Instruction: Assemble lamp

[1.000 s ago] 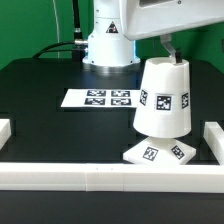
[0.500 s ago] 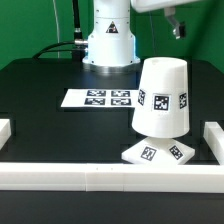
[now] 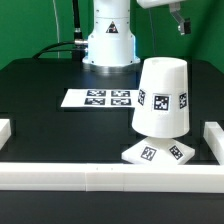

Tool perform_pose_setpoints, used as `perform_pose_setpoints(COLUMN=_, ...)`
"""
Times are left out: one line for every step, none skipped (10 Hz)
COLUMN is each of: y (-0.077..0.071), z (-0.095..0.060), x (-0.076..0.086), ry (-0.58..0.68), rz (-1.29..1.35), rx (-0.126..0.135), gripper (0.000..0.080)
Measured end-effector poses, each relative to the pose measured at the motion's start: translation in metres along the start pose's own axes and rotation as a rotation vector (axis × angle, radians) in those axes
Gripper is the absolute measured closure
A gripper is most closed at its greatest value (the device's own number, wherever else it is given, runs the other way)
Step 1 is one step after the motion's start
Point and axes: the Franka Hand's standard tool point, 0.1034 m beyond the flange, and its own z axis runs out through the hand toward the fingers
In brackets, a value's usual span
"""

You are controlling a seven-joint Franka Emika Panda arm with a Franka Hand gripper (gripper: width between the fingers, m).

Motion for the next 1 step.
perform_pose_setpoints(y=0.0000, z=0.0000, x=0.0000, ry=0.000, rz=0.000, rx=0.000, gripper=0.0101)
